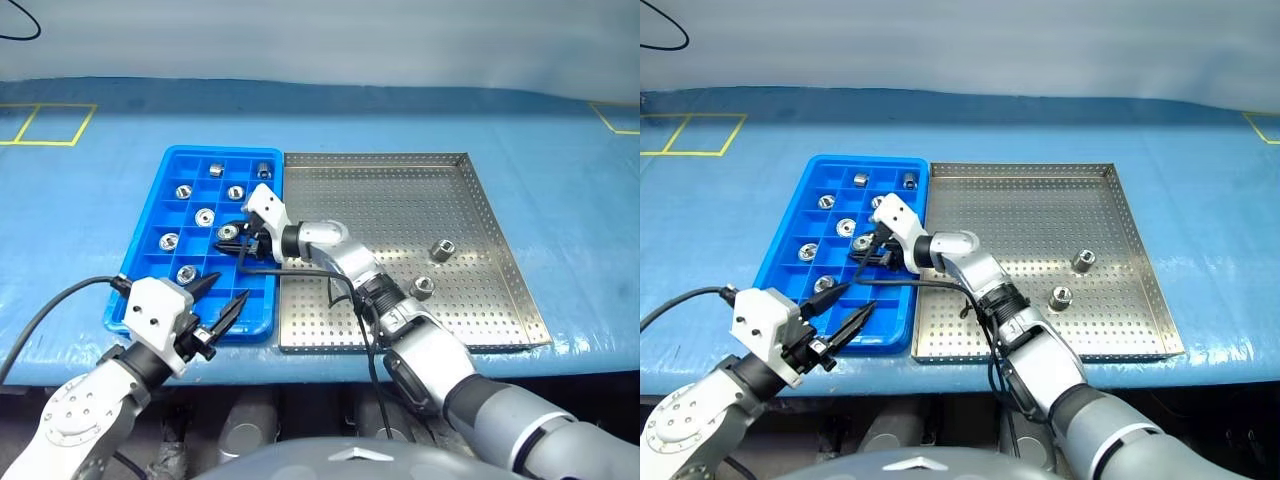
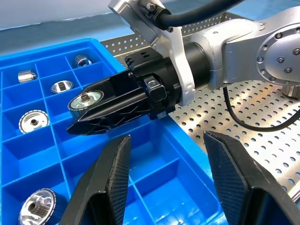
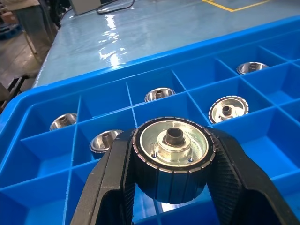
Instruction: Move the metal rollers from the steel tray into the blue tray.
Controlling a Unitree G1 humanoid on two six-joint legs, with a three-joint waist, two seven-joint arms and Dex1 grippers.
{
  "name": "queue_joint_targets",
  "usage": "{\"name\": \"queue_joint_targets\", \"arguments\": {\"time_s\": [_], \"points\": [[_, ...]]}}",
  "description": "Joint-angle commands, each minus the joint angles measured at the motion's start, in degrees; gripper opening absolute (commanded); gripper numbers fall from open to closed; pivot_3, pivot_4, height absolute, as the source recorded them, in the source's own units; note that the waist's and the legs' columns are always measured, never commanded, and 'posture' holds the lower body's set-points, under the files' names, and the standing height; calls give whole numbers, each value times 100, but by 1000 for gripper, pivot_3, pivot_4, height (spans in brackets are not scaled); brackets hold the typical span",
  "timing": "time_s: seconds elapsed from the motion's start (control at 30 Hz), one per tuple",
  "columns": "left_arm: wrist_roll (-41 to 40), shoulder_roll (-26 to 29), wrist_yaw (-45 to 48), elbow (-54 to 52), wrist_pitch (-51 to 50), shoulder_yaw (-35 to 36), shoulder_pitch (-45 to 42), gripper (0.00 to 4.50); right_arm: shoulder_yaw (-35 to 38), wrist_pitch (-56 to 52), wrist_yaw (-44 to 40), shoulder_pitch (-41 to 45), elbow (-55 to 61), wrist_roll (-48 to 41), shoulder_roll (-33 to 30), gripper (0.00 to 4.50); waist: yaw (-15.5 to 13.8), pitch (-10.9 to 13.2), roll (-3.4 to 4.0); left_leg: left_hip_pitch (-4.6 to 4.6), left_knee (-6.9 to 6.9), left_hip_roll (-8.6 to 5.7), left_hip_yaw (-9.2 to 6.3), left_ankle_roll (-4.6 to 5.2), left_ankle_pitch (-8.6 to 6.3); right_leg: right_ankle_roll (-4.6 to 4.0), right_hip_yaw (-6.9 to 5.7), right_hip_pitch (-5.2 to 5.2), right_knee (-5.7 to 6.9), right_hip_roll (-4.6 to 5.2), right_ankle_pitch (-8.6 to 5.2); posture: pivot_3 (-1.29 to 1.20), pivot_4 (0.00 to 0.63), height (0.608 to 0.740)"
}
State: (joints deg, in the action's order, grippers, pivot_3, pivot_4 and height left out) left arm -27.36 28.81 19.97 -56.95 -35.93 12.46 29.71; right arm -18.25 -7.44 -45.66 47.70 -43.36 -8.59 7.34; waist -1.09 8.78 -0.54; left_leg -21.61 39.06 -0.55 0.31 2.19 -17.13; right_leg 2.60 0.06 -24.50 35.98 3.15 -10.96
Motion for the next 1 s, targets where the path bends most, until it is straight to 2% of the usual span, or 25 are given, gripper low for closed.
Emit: {"name": "queue_joint_targets", "arguments": {"time_s": [0.03, 0.37, 1.0], "points": [[106, -73, -178, -295, 109, 228, 40, 2710, 201, 269, 103, 285, -299, 42, 308, 1727, -10, 0, 0, 0, 0, 0, -5, -3, 2, -3, -4, 1, 3, -1, -1, 181, 150, 740], [163, -142, -365, -305, 220, 439, 313, 2710, 431, 597, 302, 544, -866, 123, 421, 1727, -54, 0, 1, 1, -1, 1, -36, -20, 12, -17, -19, 9, 13, -11, -9, 208, 150, 740], [266, -227, -493, -305, 343, 102, 411, 2710, 259, 981, 229, 793, -819, 301, 802, 1727, -77, 2, 3, 1, -13, 5, -50, -36, 21, -25, -20, 6, 21, -23, -14, 250, 150, 740]]}}
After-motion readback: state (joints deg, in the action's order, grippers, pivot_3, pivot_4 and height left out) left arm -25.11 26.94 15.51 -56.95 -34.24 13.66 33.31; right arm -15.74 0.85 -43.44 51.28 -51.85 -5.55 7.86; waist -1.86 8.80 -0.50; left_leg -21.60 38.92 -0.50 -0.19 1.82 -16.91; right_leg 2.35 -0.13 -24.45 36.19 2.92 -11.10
